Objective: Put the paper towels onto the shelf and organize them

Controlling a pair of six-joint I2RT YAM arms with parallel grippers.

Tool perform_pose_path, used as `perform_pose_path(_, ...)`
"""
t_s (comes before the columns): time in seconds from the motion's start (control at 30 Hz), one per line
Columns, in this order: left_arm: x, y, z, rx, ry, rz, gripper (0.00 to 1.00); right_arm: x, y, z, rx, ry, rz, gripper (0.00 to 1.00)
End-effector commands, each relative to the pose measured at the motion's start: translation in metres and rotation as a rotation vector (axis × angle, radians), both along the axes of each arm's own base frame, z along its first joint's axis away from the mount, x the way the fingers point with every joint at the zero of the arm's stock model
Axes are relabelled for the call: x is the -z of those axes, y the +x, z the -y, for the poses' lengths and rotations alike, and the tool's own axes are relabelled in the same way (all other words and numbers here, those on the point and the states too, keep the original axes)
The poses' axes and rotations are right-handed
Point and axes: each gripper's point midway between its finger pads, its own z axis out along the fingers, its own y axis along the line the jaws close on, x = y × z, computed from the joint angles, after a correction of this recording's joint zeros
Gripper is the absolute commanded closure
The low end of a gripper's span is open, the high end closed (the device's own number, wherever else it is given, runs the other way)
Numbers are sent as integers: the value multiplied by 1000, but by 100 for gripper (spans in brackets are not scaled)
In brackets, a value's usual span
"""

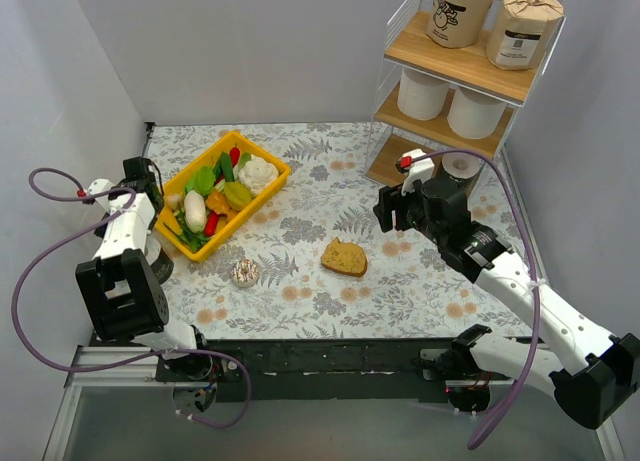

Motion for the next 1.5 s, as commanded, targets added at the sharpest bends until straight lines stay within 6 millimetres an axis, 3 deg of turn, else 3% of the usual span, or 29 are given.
perform_pose_path(0.0, -23, -1, -9, -70, 44, 25, 2, -25, 1, -5, -1, 56, 17, 29)
perform_pose_path(0.27, -34, 8, 0, -42, -11, 65, 2, -13, -1, -6, 2, 52, -9, 29)
perform_pose_path(0.53, -30, -4, 9, -69, -62, 22, 2, -5, 3, -5, 18, 46, -15, 30)
perform_pose_path(0.93, 15, -15, 16, -84, -115, -75, 4, 4, 4, -3, 28, 24, -23, 30)
perform_pose_path(1.17, 26, -20, 15, -108, -111, -98, 20, 0, 3, 2, 43, 22, -8, 30)
perform_pose_path(1.33, 22, -26, 13, -128, -89, -99, 28, -1, 3, 2, 42, 24, -7, 30)
perform_pose_path(1.47, 9, -32, 6, -174, -39, -85, 43, -1, 3, 1, 41, 28, -11, 30)
